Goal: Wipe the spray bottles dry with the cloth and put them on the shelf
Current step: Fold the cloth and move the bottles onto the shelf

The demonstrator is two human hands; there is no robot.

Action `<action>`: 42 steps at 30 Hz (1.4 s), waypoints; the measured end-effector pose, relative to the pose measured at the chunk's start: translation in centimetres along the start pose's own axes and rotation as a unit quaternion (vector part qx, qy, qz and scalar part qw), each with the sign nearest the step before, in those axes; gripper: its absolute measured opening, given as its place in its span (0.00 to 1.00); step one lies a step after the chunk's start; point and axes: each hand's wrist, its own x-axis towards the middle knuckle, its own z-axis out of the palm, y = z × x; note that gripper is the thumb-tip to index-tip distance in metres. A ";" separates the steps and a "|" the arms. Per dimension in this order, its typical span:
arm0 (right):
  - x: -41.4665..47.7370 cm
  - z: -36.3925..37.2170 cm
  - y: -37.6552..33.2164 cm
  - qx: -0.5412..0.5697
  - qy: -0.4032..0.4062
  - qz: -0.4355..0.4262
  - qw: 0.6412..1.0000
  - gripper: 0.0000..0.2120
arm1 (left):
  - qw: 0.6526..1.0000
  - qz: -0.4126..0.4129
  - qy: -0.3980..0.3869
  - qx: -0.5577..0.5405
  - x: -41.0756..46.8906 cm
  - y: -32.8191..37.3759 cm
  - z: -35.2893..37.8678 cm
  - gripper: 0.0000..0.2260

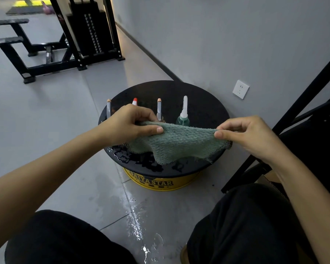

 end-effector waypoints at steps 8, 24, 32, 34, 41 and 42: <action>0.9 0.7 0.5 -0.045 0.045 0.032 0.997 0.08 | 0.995 -0.096 0.015 -0.002 0.2 0.1 1.6 0.13; -0.3 7.4 -0.8 -0.156 0.021 -0.144 0.977 0.09 | 0.906 -0.278 0.047 -0.316 2.5 1.6 8.0 0.18; 1.3 3.5 4.1 0.113 0.163 0.090 0.976 0.09 | 0.897 -0.193 -0.020 -0.397 4.7 -0.5 9.7 0.15; 2.1 2.8 6.6 0.225 0.112 0.218 0.943 0.15 | 0.880 -0.169 -0.055 -0.441 5.8 -1.0 10.3 0.19; 3.9 1.8 13.0 0.491 0.013 0.343 0.801 0.32 | 0.839 -0.171 -0.108 -0.506 10.9 -3.6 13.5 0.24; 4.4 1.3 13.9 0.492 0.026 0.338 0.802 0.27 | 0.839 -0.182 -0.102 -0.502 11.6 -4.2 14.0 0.24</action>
